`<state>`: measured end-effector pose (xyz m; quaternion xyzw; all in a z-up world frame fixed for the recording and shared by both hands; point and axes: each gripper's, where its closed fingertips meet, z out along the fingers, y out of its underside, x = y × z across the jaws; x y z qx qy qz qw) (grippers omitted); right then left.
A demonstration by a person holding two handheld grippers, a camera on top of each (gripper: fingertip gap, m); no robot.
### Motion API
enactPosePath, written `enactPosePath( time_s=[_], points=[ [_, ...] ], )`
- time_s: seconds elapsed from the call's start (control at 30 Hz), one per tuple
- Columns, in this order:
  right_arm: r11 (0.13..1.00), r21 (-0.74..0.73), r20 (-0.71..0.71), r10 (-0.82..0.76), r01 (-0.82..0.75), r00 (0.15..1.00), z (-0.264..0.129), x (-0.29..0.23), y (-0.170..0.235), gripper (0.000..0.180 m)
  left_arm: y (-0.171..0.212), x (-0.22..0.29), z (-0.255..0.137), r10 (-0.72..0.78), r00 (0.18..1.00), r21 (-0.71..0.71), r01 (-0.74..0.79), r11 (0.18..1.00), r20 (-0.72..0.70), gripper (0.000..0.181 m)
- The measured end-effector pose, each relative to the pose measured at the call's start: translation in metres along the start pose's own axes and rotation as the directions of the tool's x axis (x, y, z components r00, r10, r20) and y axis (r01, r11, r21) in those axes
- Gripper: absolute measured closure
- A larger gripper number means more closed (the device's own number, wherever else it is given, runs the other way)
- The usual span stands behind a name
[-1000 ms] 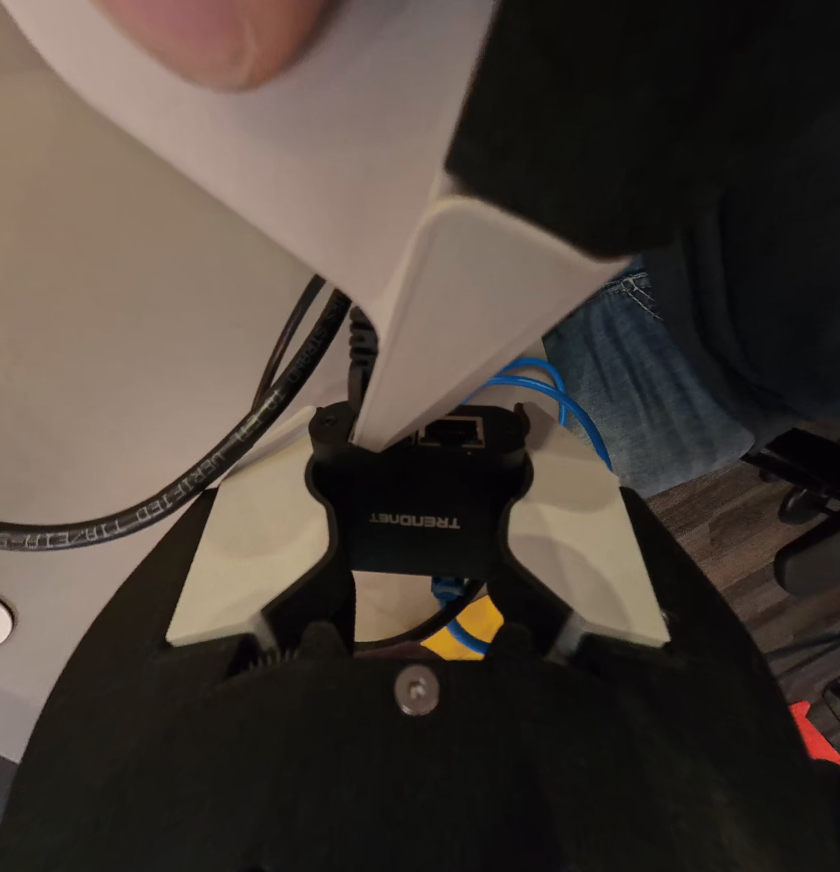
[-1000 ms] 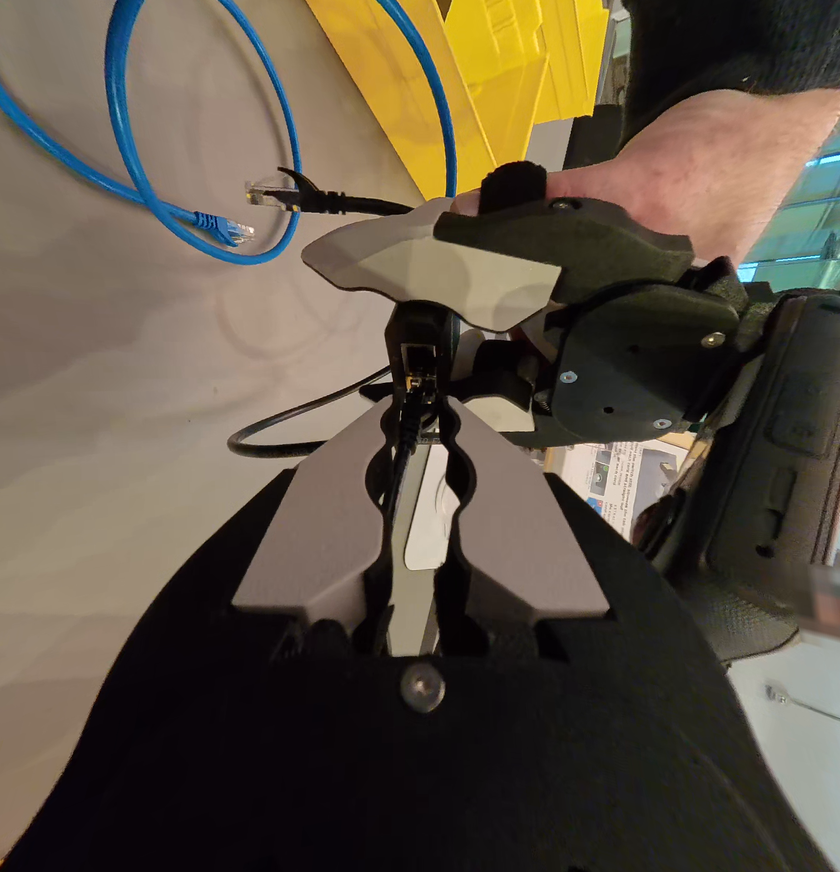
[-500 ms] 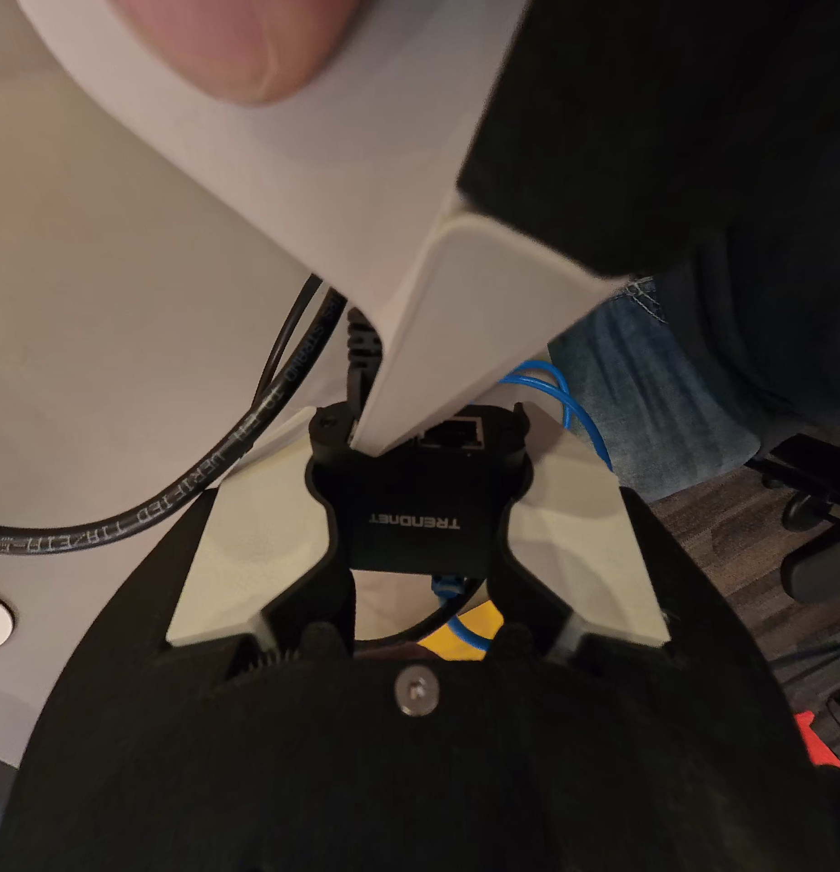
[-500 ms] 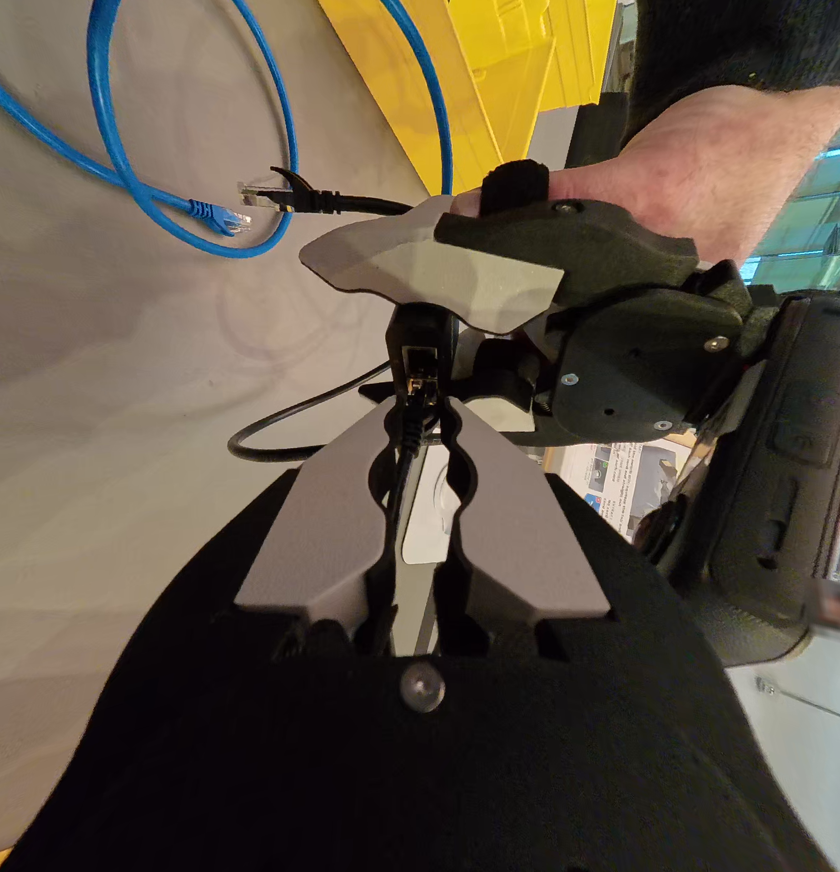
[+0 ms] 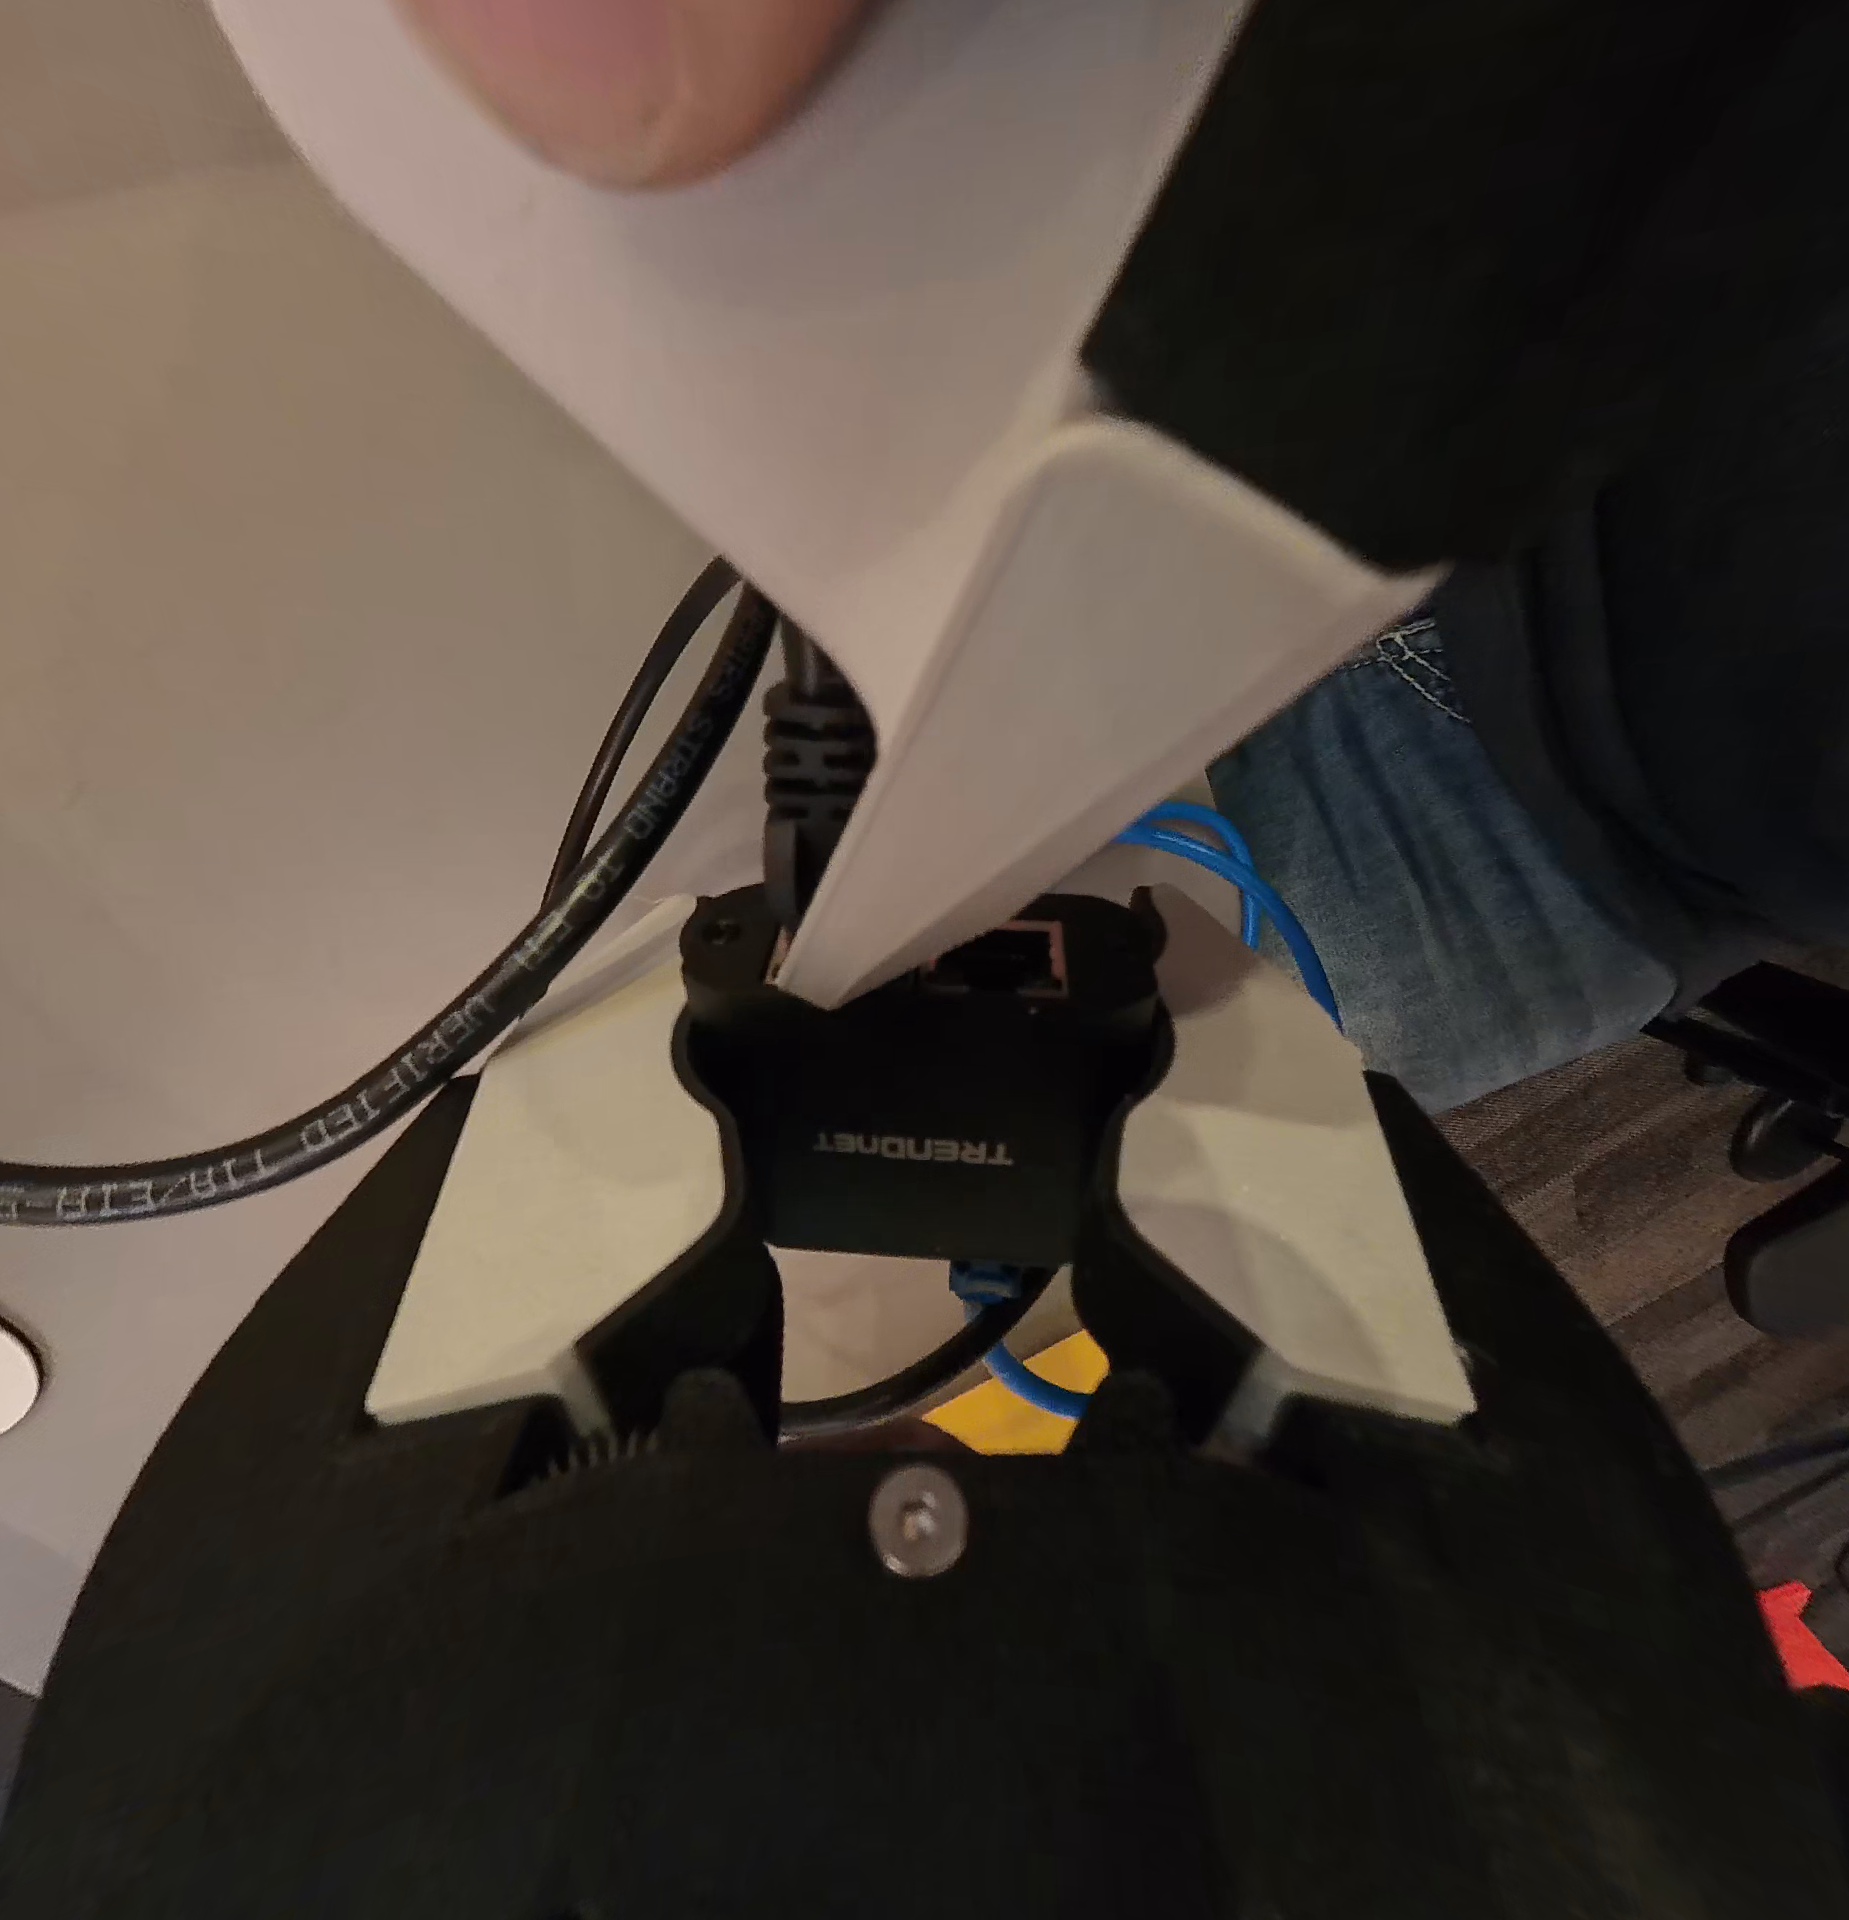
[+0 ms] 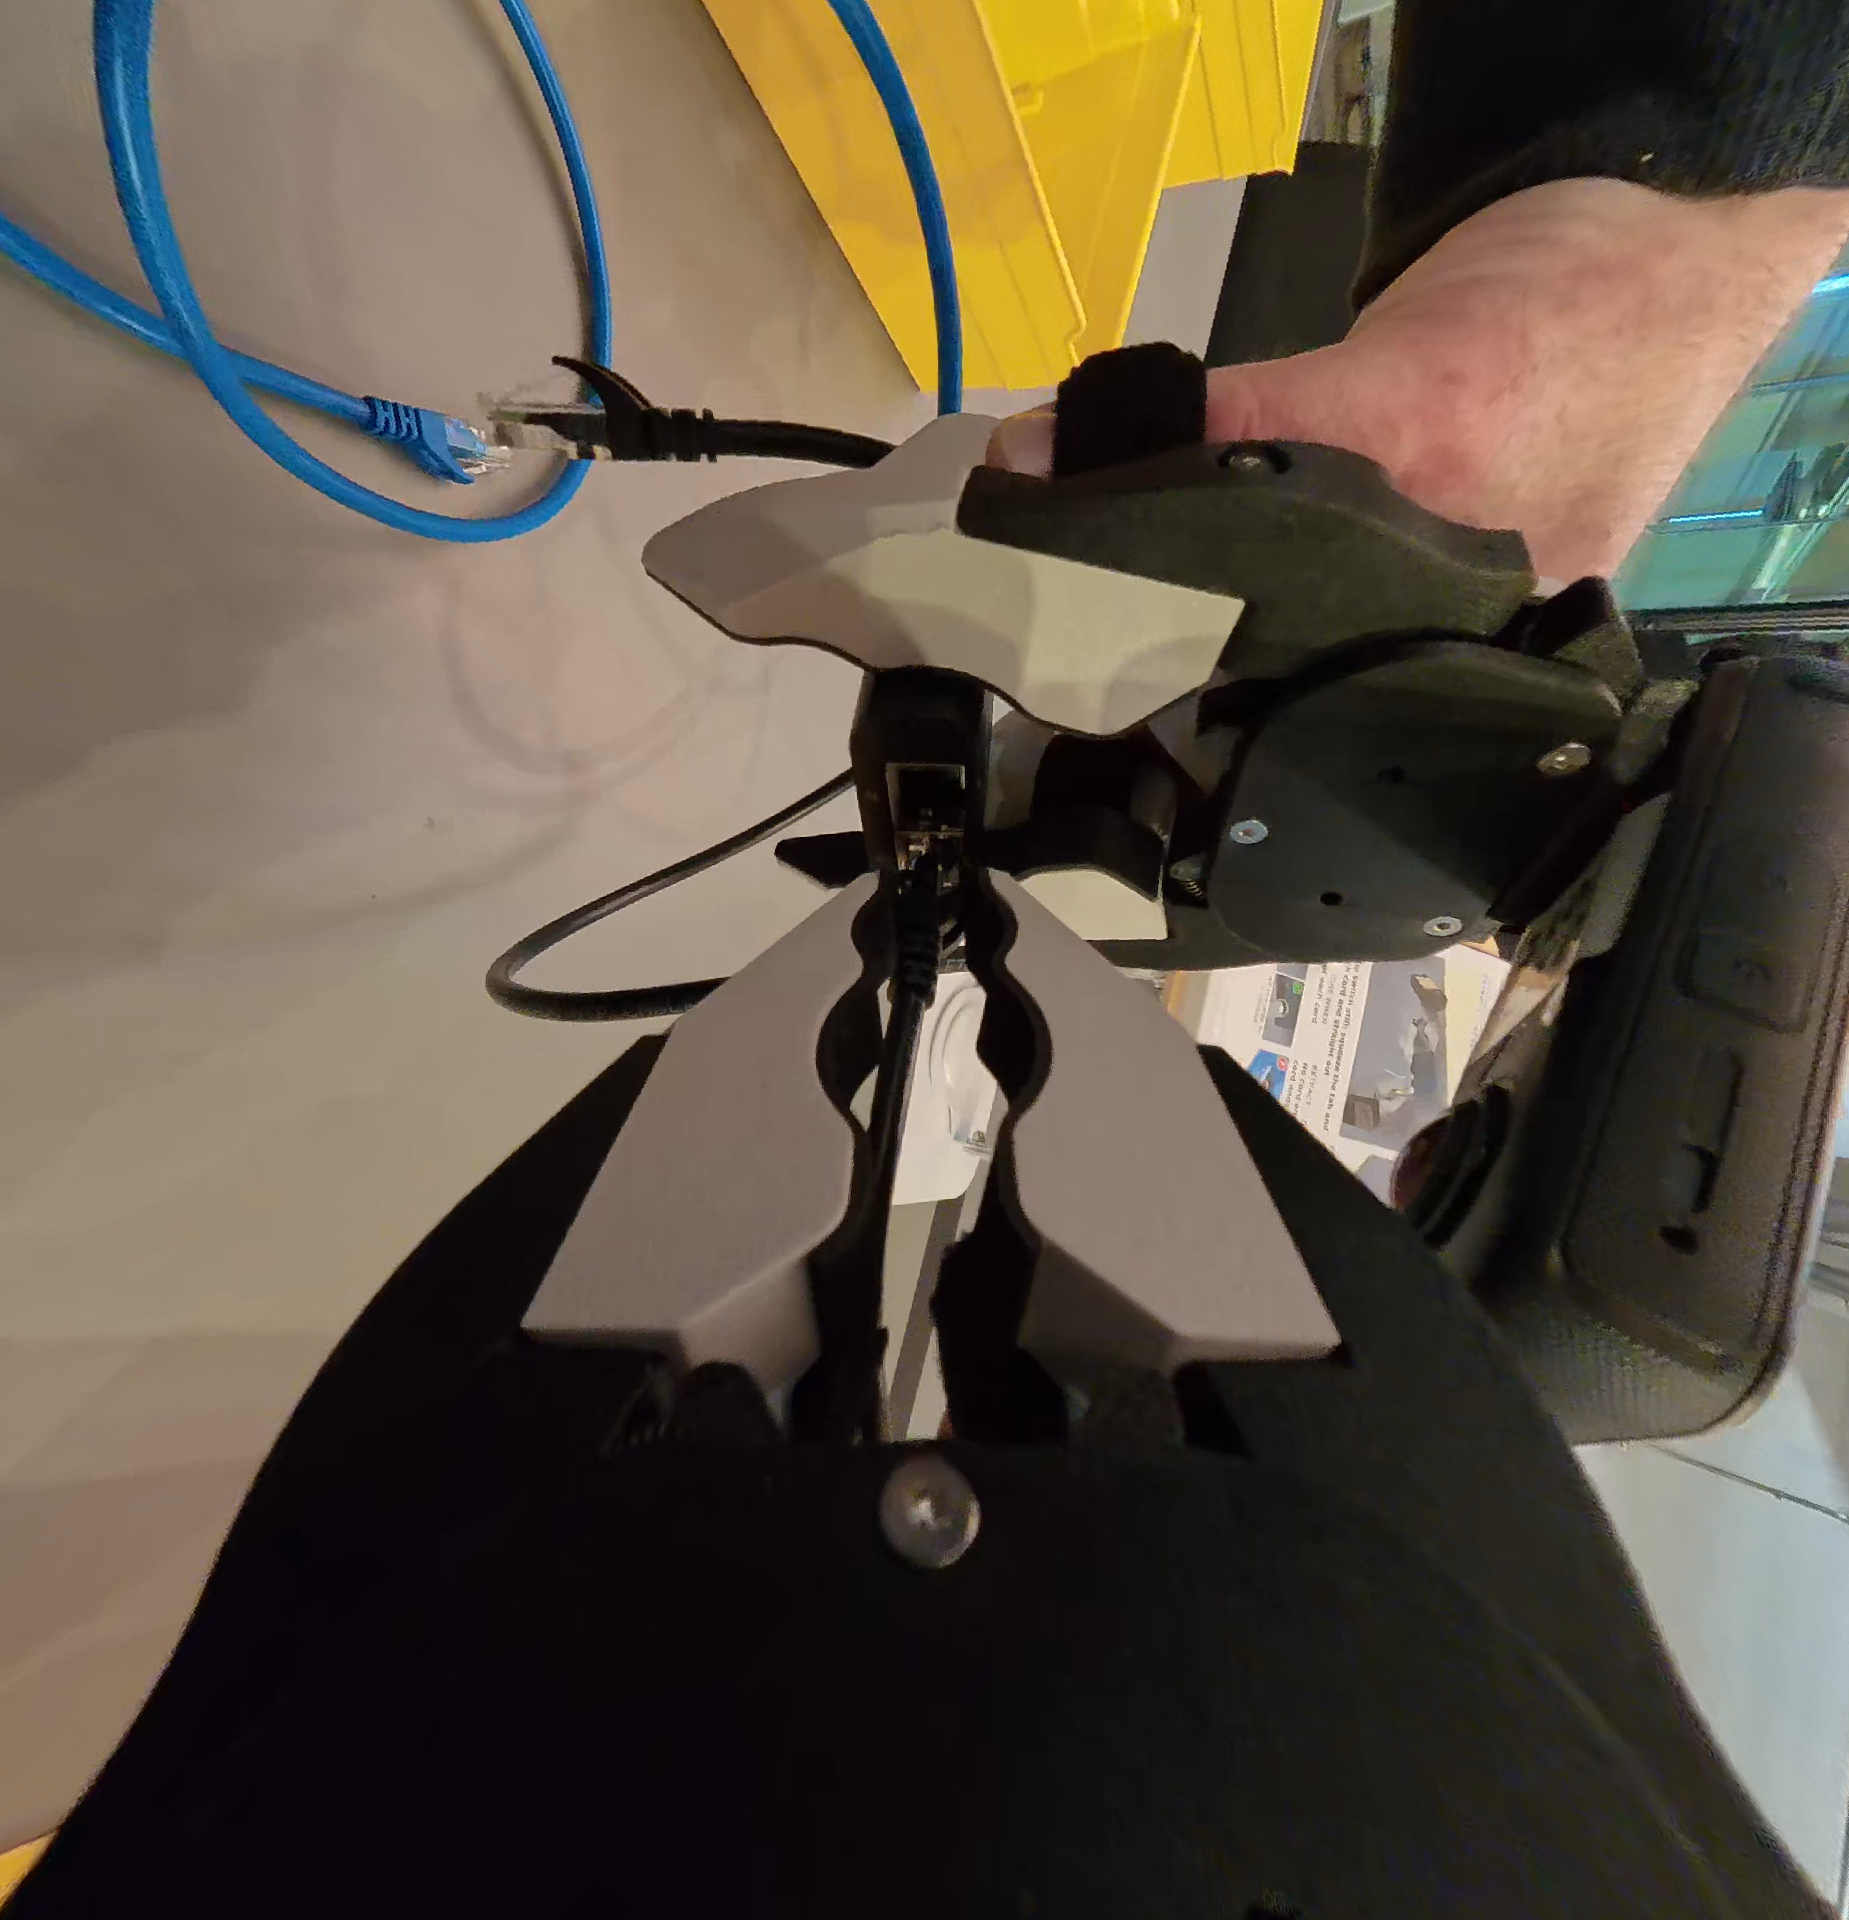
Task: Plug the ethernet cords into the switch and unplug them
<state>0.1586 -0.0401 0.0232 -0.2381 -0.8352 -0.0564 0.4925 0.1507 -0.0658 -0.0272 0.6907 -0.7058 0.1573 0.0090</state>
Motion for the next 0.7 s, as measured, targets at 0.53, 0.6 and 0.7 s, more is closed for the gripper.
enactPosePath(
  time_s=[0.53, 0.6, 0.7],
  points=[
    [0.983, 0.090, -0.101, 0.172, -0.163, 0.980, -0.015, 0.000, -0.004, 0.169, -0.015, 0.011, -0.007, 0.009, 0.999, 0.085, -0.005, 0.996, -0.045, 0.106],
    [0.968, 0.134, -0.096, 0.227, -0.213, 0.969, -0.018, 0.002, -0.003, 0.169, -0.019, 0.012, -0.010, 0.004, 0.998, 0.121, 0.003, 0.993, -0.056, 0.106],
    [0.946, 0.183, -0.071, 0.286, -0.269, 0.956, -0.020, 0.001, -0.005, 0.170, -0.021, 0.015, -0.009, 0.005, 0.997, 0.141, 0.005, 0.990, -0.075, 0.106]
  ],
)
